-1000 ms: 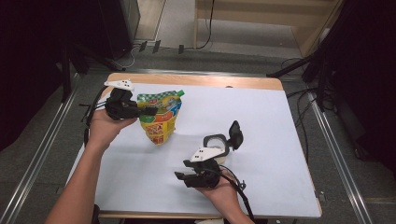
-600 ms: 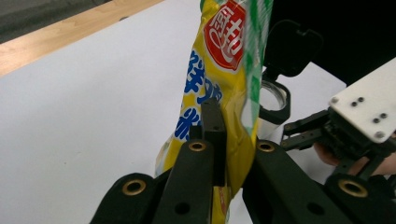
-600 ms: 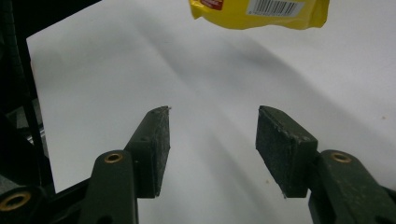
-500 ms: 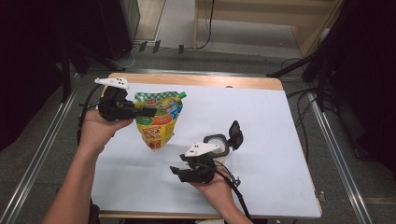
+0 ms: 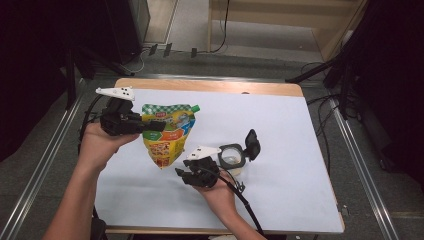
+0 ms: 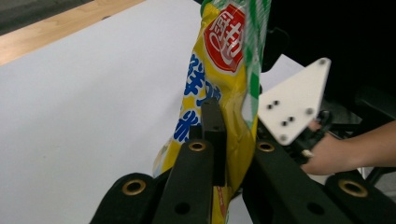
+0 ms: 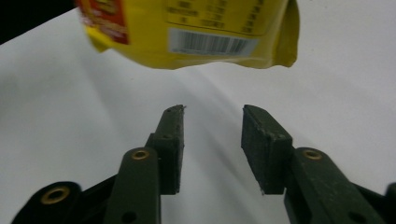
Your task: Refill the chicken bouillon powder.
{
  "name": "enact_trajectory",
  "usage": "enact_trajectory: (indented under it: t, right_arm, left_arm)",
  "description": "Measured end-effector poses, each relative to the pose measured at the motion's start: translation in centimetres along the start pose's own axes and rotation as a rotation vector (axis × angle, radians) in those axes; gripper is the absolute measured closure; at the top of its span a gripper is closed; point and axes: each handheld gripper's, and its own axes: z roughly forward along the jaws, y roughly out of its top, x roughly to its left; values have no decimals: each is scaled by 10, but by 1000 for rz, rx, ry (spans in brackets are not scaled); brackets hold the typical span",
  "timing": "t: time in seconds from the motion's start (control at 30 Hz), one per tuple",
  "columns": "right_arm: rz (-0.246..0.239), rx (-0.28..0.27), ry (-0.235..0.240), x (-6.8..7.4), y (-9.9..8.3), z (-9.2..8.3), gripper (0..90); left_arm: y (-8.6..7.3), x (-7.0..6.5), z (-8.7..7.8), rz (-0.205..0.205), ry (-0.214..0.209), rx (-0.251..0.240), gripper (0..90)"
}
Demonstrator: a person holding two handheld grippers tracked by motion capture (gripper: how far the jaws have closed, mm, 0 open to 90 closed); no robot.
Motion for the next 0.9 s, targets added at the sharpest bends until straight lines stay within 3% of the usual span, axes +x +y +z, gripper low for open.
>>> enact_trajectory:
  t: [0.3, 0.43, 0.7, 0.9]
  right_arm:
    - [72, -43, -57, -9, -1, 13, 776]
    - [77, -63, -75, -8, -1, 13, 809]
    - [72, -95, -108, -8, -2, 15, 812]
    - [76, -135, -100, -6, -3, 14, 773]
  left_arm:
    - [3, -10, -1, 12, -47, 2, 900]
    - [4, -12, -1, 13, -51, 10, 900]
    - [7, -19, -3, 10, -90, 4, 900]
    - [6, -17, -1, -12, -109, 11, 900]
